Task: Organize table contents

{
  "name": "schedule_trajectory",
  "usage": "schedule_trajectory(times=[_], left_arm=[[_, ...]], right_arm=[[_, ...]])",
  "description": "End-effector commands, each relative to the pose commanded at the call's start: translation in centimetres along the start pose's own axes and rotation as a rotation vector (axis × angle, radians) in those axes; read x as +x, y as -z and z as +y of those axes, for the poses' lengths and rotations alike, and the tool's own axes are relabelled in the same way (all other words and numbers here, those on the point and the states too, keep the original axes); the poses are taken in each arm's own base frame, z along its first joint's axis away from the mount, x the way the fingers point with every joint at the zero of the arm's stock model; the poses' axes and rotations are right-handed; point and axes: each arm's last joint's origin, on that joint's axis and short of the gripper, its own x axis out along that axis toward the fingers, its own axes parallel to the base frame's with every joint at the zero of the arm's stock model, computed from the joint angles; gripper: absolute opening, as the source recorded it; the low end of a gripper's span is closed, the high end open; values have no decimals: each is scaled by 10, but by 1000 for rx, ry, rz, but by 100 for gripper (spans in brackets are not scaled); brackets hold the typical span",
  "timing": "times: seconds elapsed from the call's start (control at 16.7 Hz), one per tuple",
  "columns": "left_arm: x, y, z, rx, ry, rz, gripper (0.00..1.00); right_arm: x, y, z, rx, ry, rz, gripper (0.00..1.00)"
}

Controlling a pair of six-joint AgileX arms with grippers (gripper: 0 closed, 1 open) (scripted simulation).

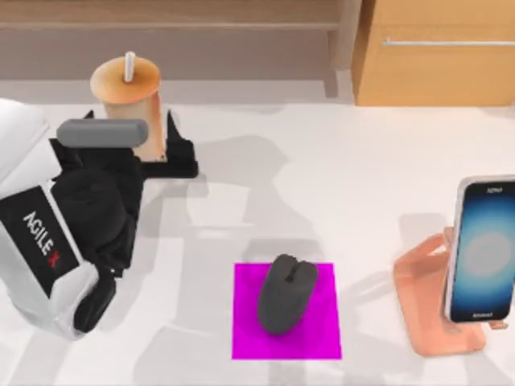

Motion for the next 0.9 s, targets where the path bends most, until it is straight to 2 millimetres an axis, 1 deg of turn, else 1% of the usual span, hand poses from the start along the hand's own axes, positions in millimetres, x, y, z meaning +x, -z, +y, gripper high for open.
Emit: schedule_trajectory(times=[0.24,0.6,0.84,0.9], left_arm=[[0,0,-1,0,4,2,100],[28,0,0,0,0,0,100],[30,0,0,0,0,0,100],[30,0,0,0,0,0,92]], right_arm=[[0,0,0,0,0,0,100],[0,0,0,0,0,0,100],[0,0,0,0,0,0,100],[0,0,0,0,0,0,100]])
